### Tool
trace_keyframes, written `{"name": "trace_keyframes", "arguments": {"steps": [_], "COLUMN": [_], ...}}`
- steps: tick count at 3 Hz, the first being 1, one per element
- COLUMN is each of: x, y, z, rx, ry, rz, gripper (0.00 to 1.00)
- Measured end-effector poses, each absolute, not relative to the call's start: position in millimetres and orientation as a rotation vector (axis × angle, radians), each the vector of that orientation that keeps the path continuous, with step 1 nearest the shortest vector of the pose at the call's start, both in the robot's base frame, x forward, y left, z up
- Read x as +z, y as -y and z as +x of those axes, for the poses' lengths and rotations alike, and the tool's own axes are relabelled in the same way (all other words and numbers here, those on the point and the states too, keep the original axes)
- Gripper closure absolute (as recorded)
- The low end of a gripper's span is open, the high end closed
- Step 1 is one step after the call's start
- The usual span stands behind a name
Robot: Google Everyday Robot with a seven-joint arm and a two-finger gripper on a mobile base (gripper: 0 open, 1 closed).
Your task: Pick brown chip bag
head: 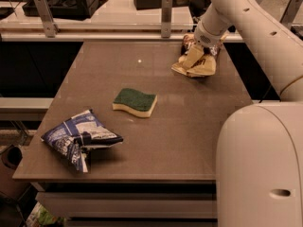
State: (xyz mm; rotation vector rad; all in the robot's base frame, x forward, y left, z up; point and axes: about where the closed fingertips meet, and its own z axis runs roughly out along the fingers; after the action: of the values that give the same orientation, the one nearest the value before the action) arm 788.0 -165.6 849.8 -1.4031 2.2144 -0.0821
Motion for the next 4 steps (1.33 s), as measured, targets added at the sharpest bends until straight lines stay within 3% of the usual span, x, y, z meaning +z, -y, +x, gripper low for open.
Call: {"name": "trace_keyframes", "arguments": {"steps": [4], "x": [982.4], "y": [151.3], "z": [756.0], "rx": [-0.017], "ry": [-1.868], "rz": [-1.441], "gripper": [1.00]}}
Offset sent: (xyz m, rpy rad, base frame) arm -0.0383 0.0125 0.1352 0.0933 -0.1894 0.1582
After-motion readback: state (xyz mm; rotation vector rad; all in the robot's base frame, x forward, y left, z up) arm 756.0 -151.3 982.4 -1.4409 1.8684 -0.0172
